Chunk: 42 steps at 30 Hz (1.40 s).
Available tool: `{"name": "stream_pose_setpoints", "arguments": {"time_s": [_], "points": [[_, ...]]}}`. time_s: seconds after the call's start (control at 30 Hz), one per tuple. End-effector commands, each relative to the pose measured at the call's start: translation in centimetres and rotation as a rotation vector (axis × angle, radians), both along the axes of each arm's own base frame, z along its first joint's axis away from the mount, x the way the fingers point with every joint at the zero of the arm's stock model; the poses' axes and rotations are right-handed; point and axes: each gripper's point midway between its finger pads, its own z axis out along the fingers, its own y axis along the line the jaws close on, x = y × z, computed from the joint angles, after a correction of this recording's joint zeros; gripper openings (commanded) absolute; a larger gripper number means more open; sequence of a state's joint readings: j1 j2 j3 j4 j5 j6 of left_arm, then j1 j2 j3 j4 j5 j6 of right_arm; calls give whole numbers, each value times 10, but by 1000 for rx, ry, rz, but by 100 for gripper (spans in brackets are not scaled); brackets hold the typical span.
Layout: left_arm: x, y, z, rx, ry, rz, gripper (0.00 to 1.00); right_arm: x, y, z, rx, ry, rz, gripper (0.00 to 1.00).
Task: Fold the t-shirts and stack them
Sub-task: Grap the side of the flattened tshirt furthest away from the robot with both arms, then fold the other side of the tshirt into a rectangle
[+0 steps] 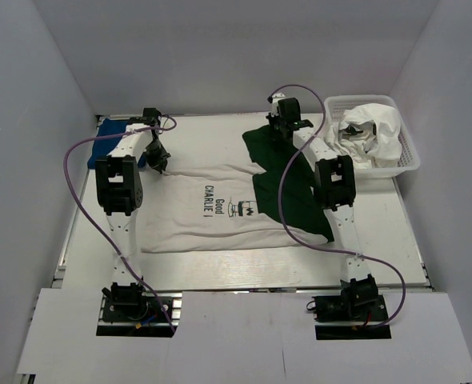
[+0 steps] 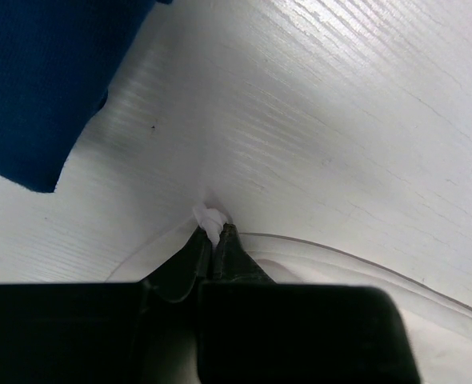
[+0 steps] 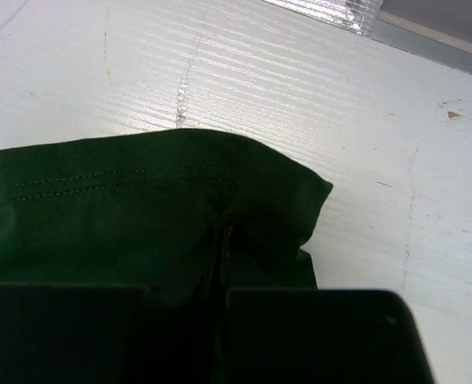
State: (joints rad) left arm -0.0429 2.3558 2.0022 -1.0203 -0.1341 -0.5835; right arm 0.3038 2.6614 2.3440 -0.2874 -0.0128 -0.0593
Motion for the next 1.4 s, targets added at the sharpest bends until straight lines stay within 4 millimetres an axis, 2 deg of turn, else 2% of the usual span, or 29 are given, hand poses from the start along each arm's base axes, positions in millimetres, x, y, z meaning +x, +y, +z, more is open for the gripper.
{"name": "stream_pose_setpoints", "arguments": {"time_s": [0.0, 0.03, 0.07, 0.1, 0.13, 0.2, 0.23, 0.27, 0.3, 0.33, 0.37, 0.4, 0.43, 0.47, 0.53, 0.57, 0.6, 0.63, 0.67, 0.73, 0.77, 0.83, 0.87, 0.9, 0.93, 1.0, 1.13, 1.23, 1.37], "points": [[-18, 3, 4, 10, 50, -13, 0, -5, 0, 16, -66, -18, -5, 0], [-18, 3, 4, 10, 50, -13, 0, -7, 3, 17, -77, -25, 2, 0], [-17, 3, 7, 10, 49, -13, 0, -5, 0, 33, -73, -57, -13, 0], [-14, 3, 9, 9, 39, -13, 0, 3, 3, 64, -40, -132, -21, 0], [-17, 3, 9, 10, 48, -13, 0, 0, 5, 85, -25, -160, -11, 0], [-16, 3, 14, 9, 38, -13, 0, -4, 4, 101, -10, -197, -8, 0], [-15, 3, 19, 9, 27, -13, 0, -12, 5, 137, 17, -250, 1, 0], [-14, 3, 26, 8, 12, -13, 0, -20, 2, 132, 14, -237, -3, 0], [-14, 5, 26, 20, 11, -10, 0, -34, 0, 162, 42, -272, 7, 0], [-13, 5, 33, 20, -4, -10, 0, -39, -2, 170, 50, -284, 4, 0], [-14, 7, 38, 28, -12, -7, 0, -59, -6, 135, 30, -209, 9, 0], [-18, 3, 39, 29, -9, -17, 0, -66, -7, 134, 37, -203, 12, 0], [-17, 3, 44, 28, -20, -17, 0, -77, -7, 190, 80, -306, 5, 0], [-23, 3, 47, 28, -17, -17, 0, -99, -16, 150, 53, -213, 1, 0], [-28, 5, 52, 37, -22, -14, 0, -119, -20, 207, 107, -328, -5, 0], [-35, 7, 50, 48, -5, -12, 0, -136, -27, 207, 108, -324, -15, 0], [-38, 3, 53, 48, -13, -21, 0, -149, -31, 195, 103, -296, -18, 0], [-42, 4, 65, 47, -36, -20, 0, -161, -34, 185, 101, -272, -20, 0], [-50, 4, 62, 47, -25, -21, 0, -176, -40, 217, 123, -330, -31, 0], [-58, 6, 68, 55, -36, -18, 0, -197, -46, 201, 116, -294, -31, 0], [-67, 8, 74, 64, -49, -15, 0, -212, -52, 230, 136, -354, -34, 0], [-75, 10, 80, 69, -63, -4, 0, -234, -57, 228, 161, -345, -47, 0], [-84, 13, 84, 79, -71, 0, 0, -245, -62, 237, 178, -358, -59, 0], [-90, 13, 86, 79, -70, 0, 0, -252, -64, 229, 175, -341, -61, 0], [-93, 13, 87, 79, -77, 0, 0, -262, -66, 232, 183, -352, -57, 0], [-107, 14, 79, 78, -57, 8, 0, -282, -70, 234, 202, -346, -46, 0], [-130, 15, 77, 76, -54, 16, 0, -304, -81, 206, 186, -263, -66, 0], [-141, 13, 67, 61, -38, 32, 0, -319, -75, 197, 214, -229, -44, 0], [-155, 9, 51, 40, -6, 51, 0, -343, -65, 154, 256, -111, -3, 0]]}}
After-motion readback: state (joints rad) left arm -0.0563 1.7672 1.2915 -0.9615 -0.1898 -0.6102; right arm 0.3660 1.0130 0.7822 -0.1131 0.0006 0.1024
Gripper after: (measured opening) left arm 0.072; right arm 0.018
